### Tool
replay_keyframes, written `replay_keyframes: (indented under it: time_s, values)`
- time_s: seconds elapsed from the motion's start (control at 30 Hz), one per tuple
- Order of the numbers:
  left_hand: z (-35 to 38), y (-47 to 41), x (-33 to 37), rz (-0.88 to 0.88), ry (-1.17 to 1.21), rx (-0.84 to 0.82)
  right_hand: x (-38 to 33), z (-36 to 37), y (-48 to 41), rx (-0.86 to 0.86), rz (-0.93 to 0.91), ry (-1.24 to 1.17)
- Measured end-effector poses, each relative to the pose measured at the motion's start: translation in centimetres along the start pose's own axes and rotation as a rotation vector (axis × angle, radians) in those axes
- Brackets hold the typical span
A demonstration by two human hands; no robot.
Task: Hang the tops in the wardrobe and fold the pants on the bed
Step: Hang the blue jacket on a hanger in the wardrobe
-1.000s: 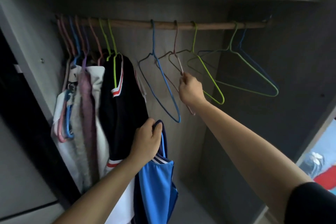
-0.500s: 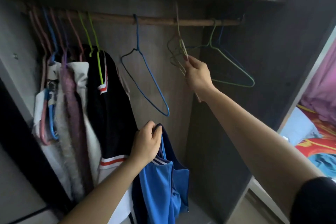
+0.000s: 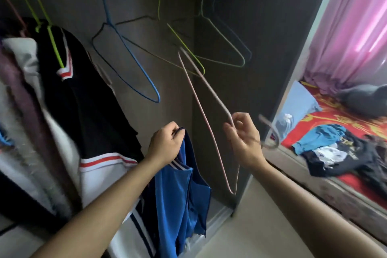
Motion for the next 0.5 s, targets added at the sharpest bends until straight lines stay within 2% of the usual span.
replay_keyframes:
  time_s: [0.13, 0.27, 0.5]
  values:
    - [2.8, 0.2, 0.2, 0.067, -0.037, -0.088, 2.5, -3.3, 5.1, -0.048, 0.074, 0.127]
    - [4.8, 0.4, 0.4, 0.056, -0.103, -0.068, 4.0, -7.6, 9.3, -0.022, 0.11, 0.166]
    - [8.1, 0.1, 3.3, 0.03, -0.296, -0.112, 4.5, -15.2, 13.9, -0.159, 0.116, 0.196]
Point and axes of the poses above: each hand's wrist, its own y-axis away from the middle knuckle, its own z-axis out of the palm, x = y × z, the point moved 2 cm from there along -y, towards the middle knuckle, and after that the axes turned 3 degrees about -z, right-handed, at the moved point
